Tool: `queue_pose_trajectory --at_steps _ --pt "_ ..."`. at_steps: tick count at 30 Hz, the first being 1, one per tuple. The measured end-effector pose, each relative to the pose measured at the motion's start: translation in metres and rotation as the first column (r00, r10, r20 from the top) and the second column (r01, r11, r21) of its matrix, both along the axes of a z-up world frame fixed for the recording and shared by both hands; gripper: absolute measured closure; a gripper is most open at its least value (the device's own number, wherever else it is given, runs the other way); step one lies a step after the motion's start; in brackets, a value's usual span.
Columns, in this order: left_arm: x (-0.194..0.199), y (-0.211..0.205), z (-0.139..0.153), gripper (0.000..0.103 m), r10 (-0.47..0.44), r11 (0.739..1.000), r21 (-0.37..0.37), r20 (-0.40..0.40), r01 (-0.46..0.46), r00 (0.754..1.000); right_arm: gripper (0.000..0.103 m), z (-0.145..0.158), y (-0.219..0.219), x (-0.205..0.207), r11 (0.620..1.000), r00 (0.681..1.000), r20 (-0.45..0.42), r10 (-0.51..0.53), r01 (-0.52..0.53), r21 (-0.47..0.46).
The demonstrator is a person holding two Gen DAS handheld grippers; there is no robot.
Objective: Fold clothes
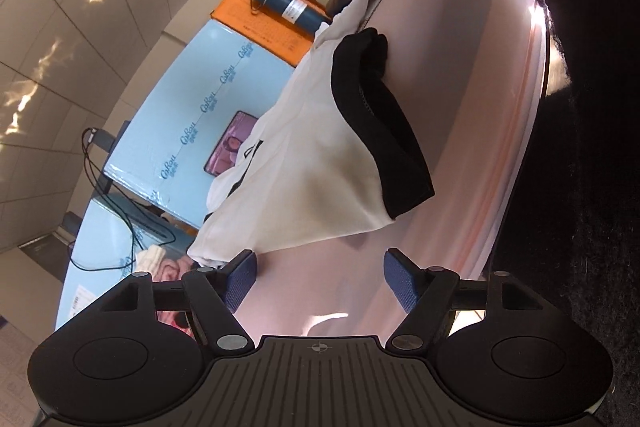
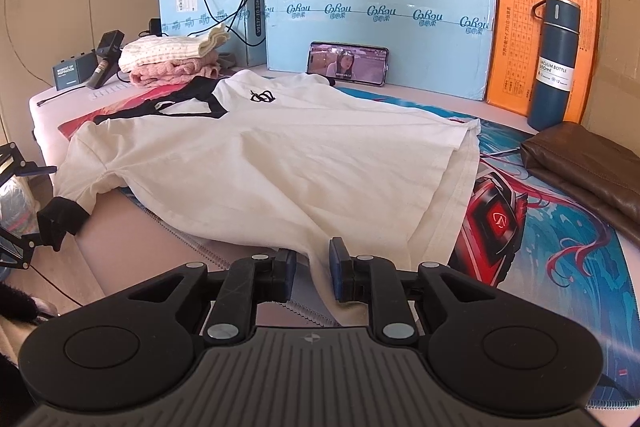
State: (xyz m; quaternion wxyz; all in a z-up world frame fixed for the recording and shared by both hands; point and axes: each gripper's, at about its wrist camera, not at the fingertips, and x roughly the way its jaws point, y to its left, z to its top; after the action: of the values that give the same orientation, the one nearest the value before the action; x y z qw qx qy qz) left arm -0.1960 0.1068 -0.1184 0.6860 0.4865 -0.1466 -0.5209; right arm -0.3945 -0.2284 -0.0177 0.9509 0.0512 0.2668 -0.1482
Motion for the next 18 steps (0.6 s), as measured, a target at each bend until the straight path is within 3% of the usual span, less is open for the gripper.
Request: queue_pose_trajectory --at_steps 2,6,10,14,16,18 --pt "-0.004 -0.002 -0.001 0.031 -0.027 0.999 -0.045 0.002 0.027 1.0 0.082 -0.001 0.0 -0.001 1.0 1.0 0.003 -0.001 0.001 0.004" --pt "-0.003 -0.008 0.007 0.03 -0.038 0.994 -0.103 -0.104 0.028 0.994 0.082 -0.002 -0.001 -0.002 1.0 1.0 0.004 -0.008 0.008 0.01" --pt "0.001 -0.005 0.029 0.03 -0.058 0.988 -0.155 -0.253 0.018 0.966 0.082 -0.001 -0.002 -0.003 1.0 1.0 0.003 -0.014 0.014 0.008" --pt "0.011 -0.006 0.042 0.03 -0.05 0.971 -0.236 -0.35 -0.036 0.936 0.082 -0.001 -0.003 -0.004 1.0 1.0 0.003 -0.017 0.017 0.005" --pt "0.015 -0.01 0.042 0.036 -0.043 0.965 -0.255 -0.377 -0.059 0.925 0.082 -0.002 -0.003 -0.004 1.0 1.0 0.004 -0.017 0.017 0.005" --pt "0.017 -0.013 0.041 0.06 -0.067 0.968 -0.246 -0.412 -0.04 0.909 0.082 -0.002 -0.002 -0.005 1.0 1.0 0.0 -0.016 0.016 0.001"
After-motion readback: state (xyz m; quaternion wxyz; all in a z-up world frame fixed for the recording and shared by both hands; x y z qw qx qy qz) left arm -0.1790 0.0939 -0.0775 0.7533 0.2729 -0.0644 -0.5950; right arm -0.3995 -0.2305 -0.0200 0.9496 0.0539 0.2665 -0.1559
